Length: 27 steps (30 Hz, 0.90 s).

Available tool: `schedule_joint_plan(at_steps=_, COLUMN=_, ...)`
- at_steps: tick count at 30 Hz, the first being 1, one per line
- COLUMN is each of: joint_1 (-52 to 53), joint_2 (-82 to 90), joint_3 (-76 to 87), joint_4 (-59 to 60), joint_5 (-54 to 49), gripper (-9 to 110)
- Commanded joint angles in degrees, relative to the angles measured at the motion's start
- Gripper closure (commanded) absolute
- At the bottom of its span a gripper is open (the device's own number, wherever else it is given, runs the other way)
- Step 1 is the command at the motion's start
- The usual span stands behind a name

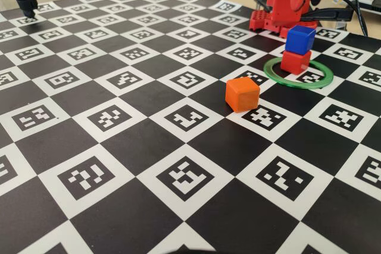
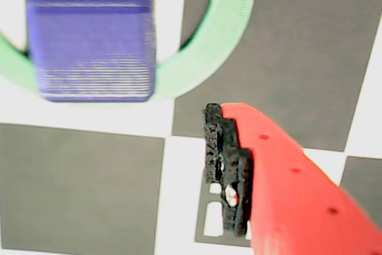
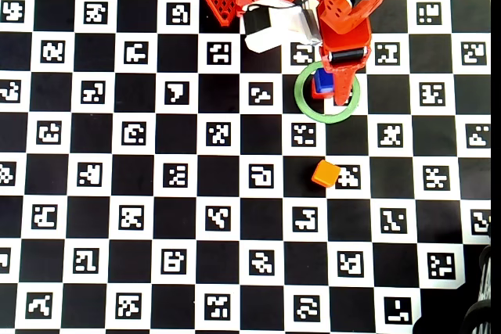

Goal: Grab the red cube then put it in the green circle then put the blue cube on top and finally the orange cube on top

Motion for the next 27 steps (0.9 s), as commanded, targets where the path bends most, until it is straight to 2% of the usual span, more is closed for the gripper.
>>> schedule_joint_plan(at_steps=1, joint_1=2.81, joint_2=-0.97, joint_3=-7.29, joint_4=2.2, joint_5=-0.88, gripper=57)
schedule_joint_plan(at_steps=15, joint_1=12.57, joint_2=-16.44, joint_3=-25.05, joint_4=8.79, joint_5=-3.69, gripper=57)
schedule_joint_plan(at_steps=27, joint_1=10.55, joint_2=-27.33, joint_3=-35.42, joint_4=8.44, joint_5=-7.03, gripper=57)
